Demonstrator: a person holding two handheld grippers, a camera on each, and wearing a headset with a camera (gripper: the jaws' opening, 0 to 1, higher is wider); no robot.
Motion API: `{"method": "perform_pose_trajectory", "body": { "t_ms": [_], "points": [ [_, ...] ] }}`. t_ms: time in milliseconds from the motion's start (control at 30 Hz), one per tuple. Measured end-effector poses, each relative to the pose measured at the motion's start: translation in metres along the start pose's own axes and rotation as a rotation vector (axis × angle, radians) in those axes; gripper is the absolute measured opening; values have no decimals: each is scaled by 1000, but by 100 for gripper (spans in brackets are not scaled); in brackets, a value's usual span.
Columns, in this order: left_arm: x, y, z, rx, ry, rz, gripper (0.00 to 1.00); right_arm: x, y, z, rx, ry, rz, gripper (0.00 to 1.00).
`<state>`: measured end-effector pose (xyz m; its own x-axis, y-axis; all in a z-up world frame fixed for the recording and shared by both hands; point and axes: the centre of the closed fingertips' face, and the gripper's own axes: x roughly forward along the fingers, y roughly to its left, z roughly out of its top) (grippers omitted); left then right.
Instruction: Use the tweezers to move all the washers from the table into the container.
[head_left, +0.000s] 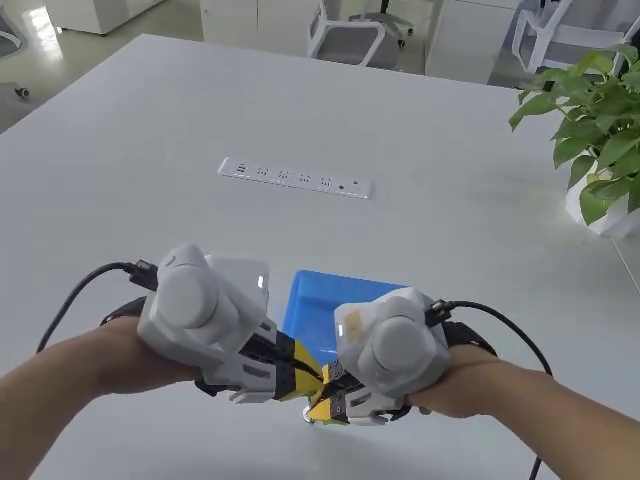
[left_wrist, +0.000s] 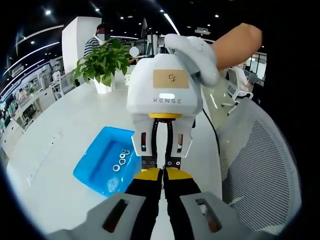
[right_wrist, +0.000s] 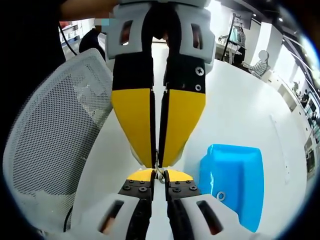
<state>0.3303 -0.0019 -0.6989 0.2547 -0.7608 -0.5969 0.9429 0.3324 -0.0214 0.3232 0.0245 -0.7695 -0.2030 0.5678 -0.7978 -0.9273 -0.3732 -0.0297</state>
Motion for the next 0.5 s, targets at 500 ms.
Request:
{"method": "perform_pose_trajectory", "body": {
  "t_ms": [500],
  "points": [
    [0, 1, 1, -10, -10, -3, 6, 0, -1, -1, 15, 25, -2, 8]
  ]
}}
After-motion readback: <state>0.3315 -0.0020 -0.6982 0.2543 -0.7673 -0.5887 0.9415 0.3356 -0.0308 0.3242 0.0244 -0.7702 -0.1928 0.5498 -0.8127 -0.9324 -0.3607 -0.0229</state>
